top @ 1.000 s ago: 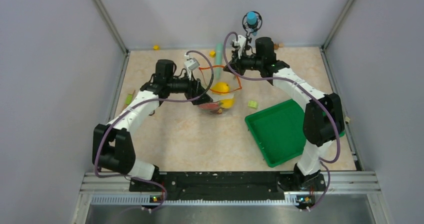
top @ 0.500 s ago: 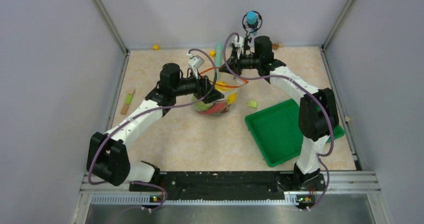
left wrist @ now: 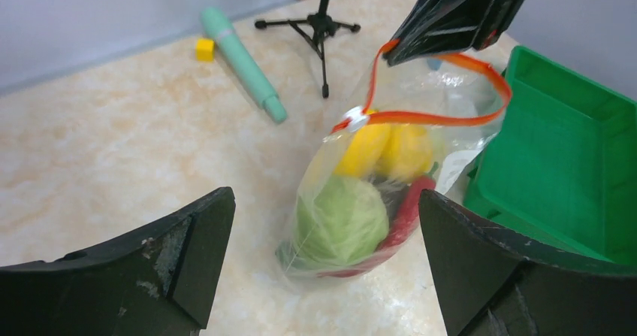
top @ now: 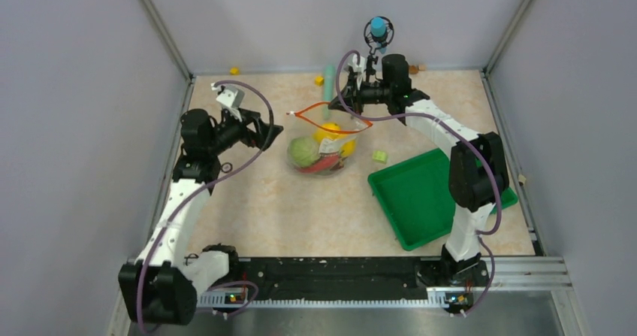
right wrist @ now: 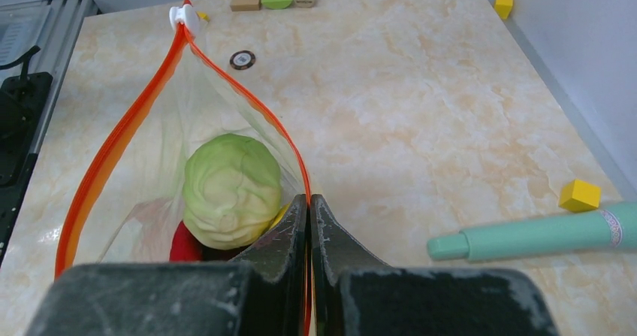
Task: Place the food in the zip-top bag and seal the zipper
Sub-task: Adjust the zipper food storage bag at the center of the board.
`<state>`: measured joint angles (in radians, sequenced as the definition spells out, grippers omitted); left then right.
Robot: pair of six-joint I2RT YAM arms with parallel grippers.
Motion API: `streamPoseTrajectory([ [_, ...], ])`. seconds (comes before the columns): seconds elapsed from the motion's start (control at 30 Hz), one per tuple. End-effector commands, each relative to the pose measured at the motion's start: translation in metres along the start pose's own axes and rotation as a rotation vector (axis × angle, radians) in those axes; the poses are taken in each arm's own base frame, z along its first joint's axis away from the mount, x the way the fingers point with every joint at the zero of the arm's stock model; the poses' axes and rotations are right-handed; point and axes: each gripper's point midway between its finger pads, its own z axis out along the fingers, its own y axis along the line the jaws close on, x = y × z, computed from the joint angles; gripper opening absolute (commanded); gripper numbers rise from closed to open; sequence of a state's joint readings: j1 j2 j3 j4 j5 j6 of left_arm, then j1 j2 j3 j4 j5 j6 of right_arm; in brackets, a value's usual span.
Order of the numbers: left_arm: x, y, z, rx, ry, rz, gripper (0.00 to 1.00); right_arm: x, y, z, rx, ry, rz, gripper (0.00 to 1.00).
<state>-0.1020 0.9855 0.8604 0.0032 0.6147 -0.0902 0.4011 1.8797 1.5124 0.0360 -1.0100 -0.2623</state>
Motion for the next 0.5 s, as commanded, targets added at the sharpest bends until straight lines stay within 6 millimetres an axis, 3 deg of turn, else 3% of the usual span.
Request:
streamPoseTrajectory([
  [0.0,0.023,-0.004,0.015,0.223,0.024,-0.047,0.97,-0.024,0.012,-0.006,-0.032,-0.041,-0.065,0.00],
  [0.17,0.025,-0.008,0.027,0.363,0.043,-0.015,0.97,-0.024,0.015,-0.008,-0.035,-0.037,-0.050,0.00],
  [0.47,0.031,0.008,0.054,0.427,0.024,-0.045,0.93,-0.025,0.024,-0.009,-0.066,-0.043,-0.014,0.00],
])
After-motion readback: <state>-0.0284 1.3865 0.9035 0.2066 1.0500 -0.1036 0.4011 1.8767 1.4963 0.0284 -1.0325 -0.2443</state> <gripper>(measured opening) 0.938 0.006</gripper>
